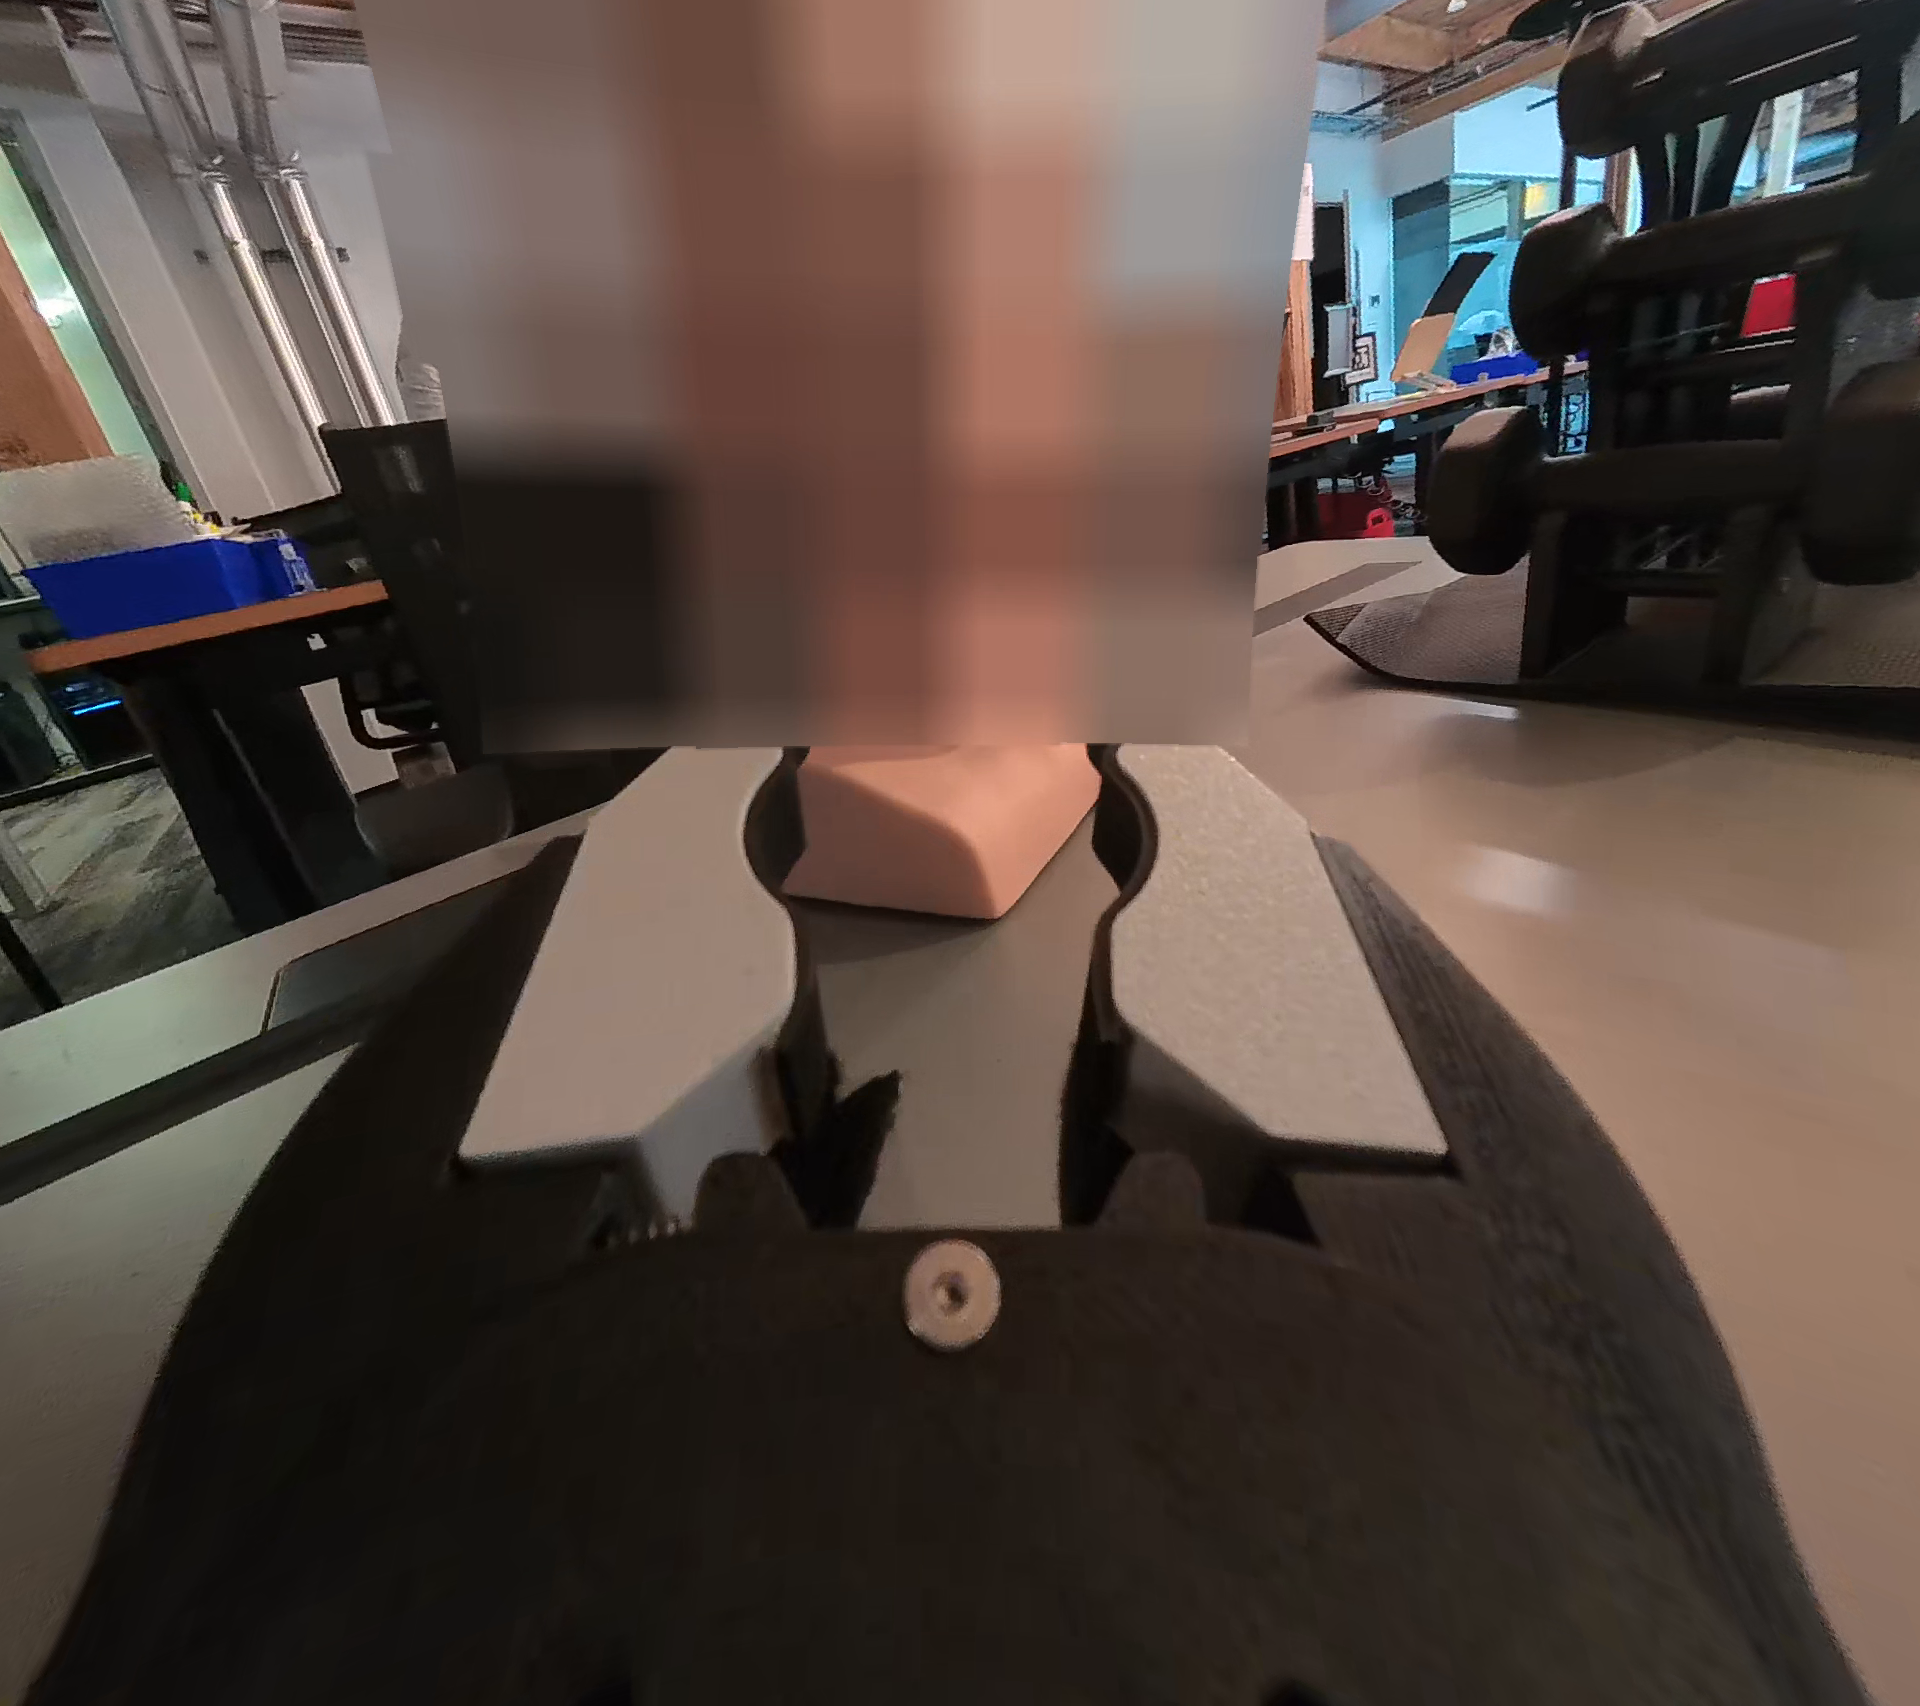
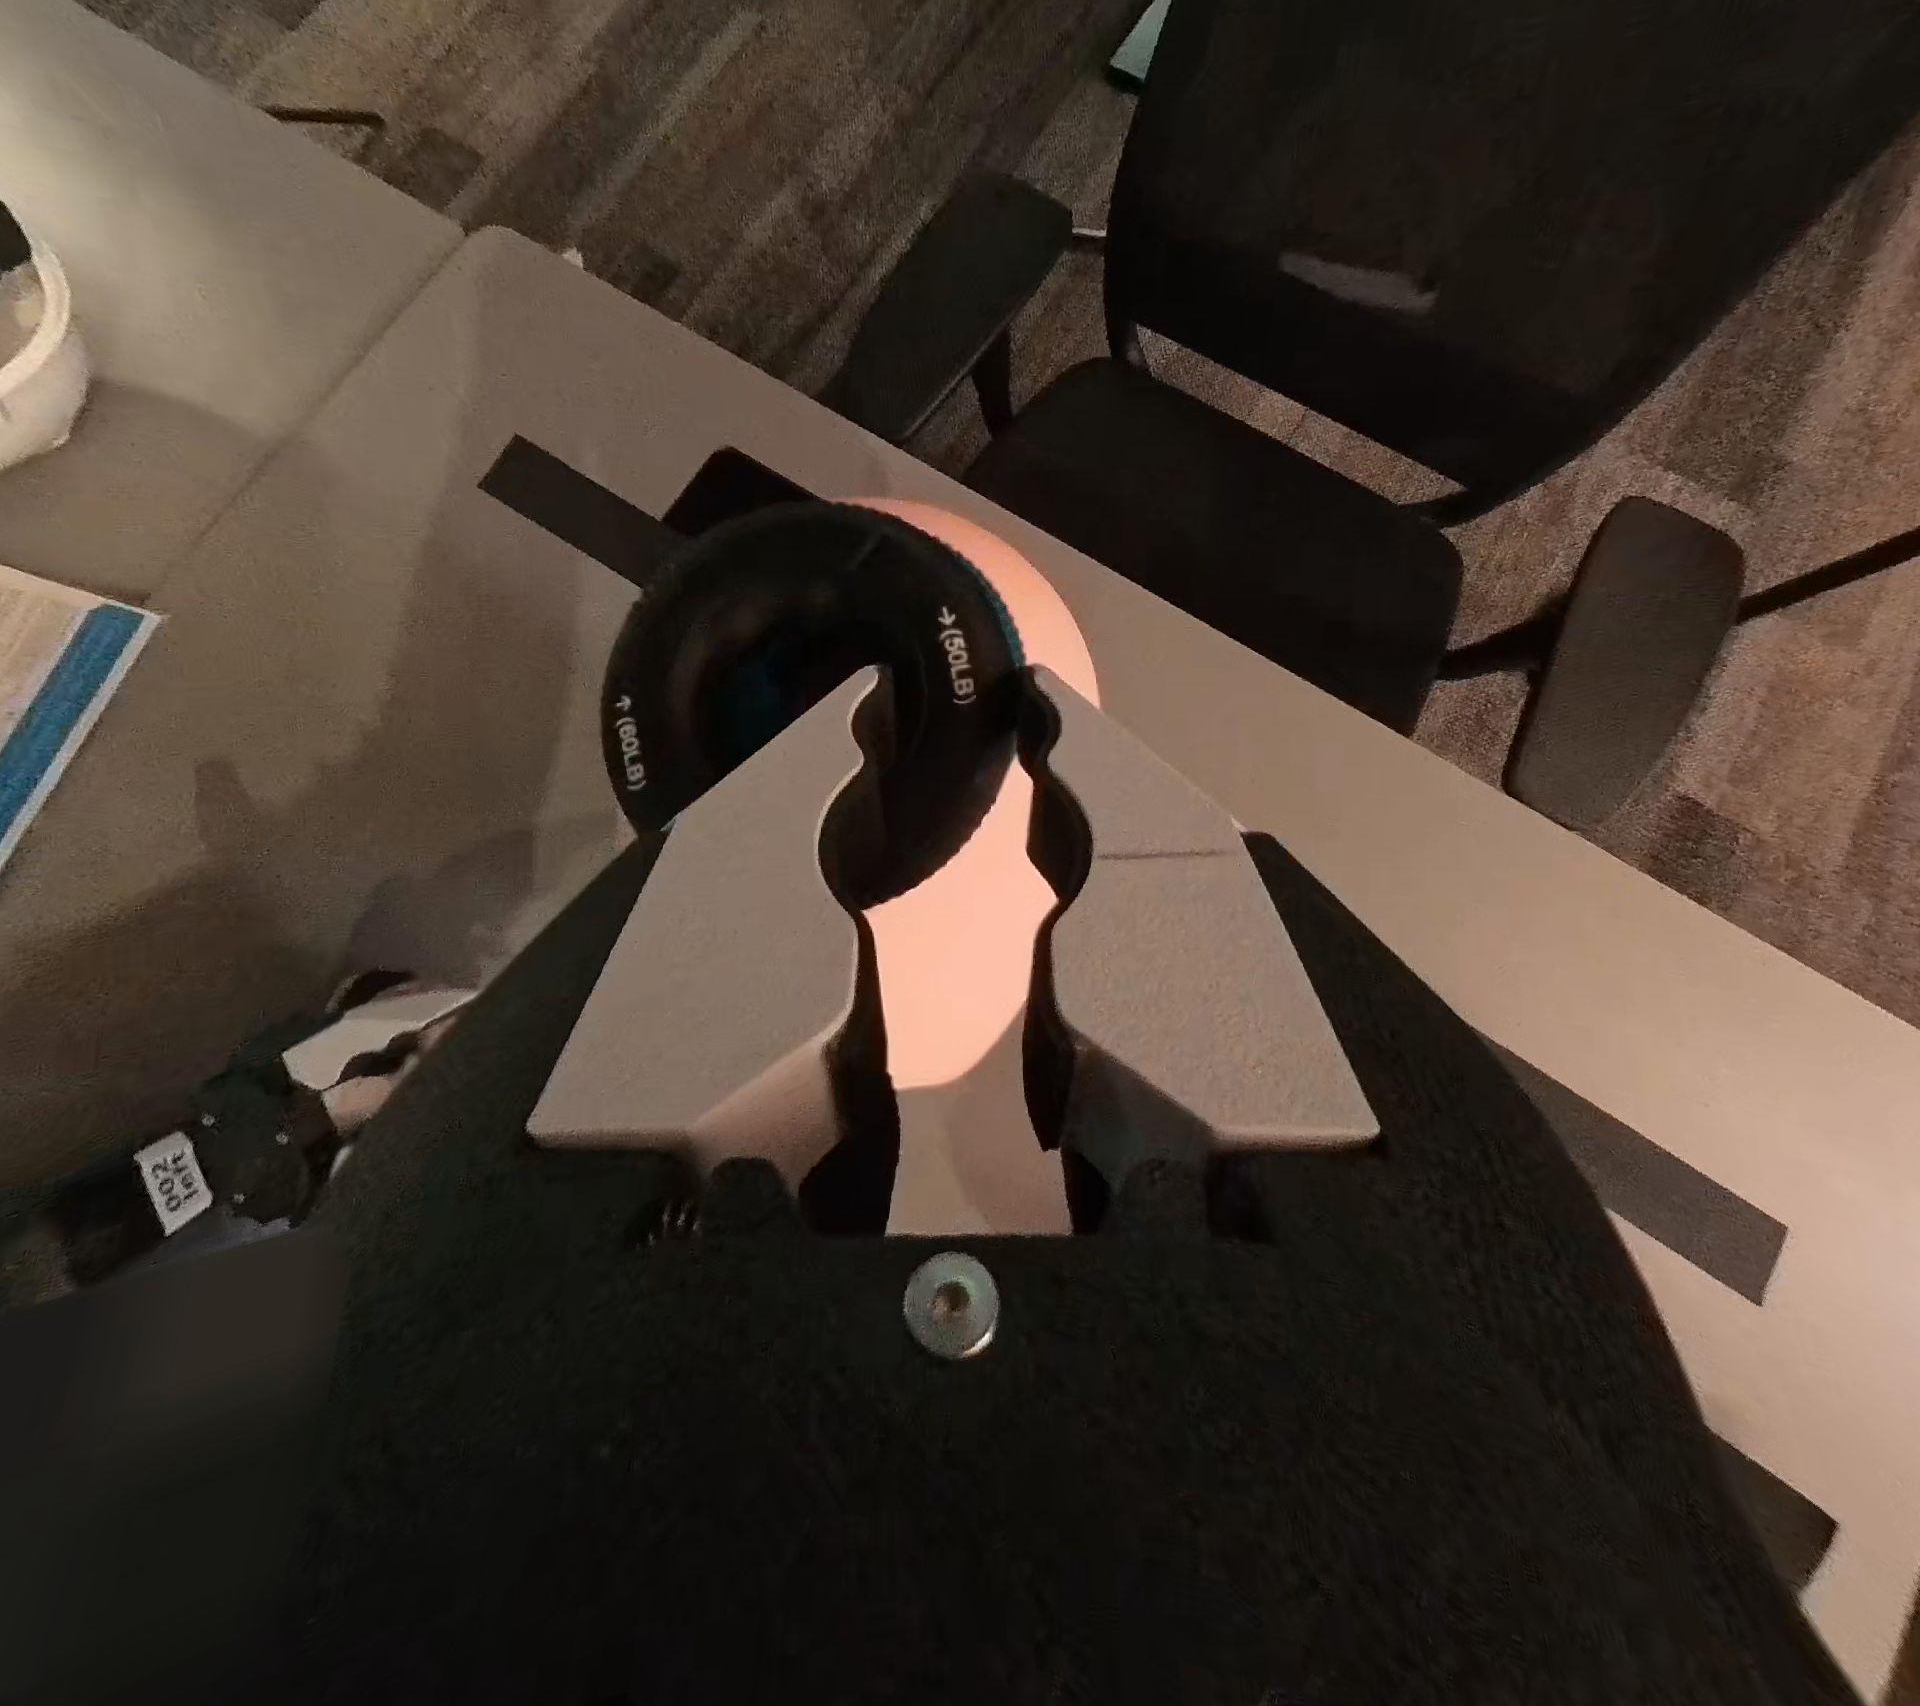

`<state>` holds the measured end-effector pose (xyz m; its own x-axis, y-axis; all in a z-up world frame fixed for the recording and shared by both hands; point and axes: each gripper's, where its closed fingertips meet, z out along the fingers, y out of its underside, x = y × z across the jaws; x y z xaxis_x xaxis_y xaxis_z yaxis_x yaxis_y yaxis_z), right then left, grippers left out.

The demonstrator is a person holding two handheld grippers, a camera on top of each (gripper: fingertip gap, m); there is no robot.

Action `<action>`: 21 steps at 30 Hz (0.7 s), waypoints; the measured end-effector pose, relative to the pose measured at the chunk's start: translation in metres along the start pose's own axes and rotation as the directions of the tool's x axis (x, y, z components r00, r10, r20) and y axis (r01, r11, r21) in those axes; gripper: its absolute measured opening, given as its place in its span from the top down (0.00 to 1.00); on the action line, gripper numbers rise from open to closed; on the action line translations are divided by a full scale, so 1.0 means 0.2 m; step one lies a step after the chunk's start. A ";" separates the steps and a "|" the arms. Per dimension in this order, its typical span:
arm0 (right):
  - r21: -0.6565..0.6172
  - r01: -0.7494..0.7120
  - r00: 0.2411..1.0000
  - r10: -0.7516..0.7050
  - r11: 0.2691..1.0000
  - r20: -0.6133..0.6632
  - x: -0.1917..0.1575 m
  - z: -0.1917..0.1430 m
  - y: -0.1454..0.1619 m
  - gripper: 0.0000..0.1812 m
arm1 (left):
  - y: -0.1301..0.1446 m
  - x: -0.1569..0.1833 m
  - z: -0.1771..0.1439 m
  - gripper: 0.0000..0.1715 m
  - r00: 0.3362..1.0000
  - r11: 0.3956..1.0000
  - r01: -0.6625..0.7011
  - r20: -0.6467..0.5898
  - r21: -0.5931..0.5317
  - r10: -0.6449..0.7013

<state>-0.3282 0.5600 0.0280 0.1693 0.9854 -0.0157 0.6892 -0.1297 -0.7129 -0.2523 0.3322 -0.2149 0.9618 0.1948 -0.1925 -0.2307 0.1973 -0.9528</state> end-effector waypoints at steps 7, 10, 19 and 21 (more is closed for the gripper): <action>0.034 -0.024 1.000 0.025 0.999 -0.016 0.04 0.01 -0.02 0.89 | 0.00 0.00 0.00 0.69 1.000 1.000 0.009 -0.007 0.000 -0.009; 0.016 -0.057 0.998 0.057 0.998 0.015 0.04 0.04 -0.01 0.88 | 0.01 0.00 0.00 0.69 1.000 1.000 0.009 -0.011 -0.004 -0.009; 0.046 -0.097 0.990 0.092 0.994 0.106 -0.01 0.03 -0.01 0.75 | 0.01 0.00 0.00 0.69 0.999 1.000 0.029 -0.015 -0.007 -0.030; 0.090 -0.105 0.987 0.093 0.990 0.130 -0.01 0.01 -0.02 0.70 | 0.02 -0.01 0.00 0.70 0.999 0.999 0.039 -0.013 -0.009 -0.040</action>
<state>-0.3330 0.5585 0.0304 0.1398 0.9750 -0.1728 0.6010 -0.2223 -0.7677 -0.2542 0.3335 -0.2175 0.9720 0.1745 -0.1576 -0.1912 0.1960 -0.9618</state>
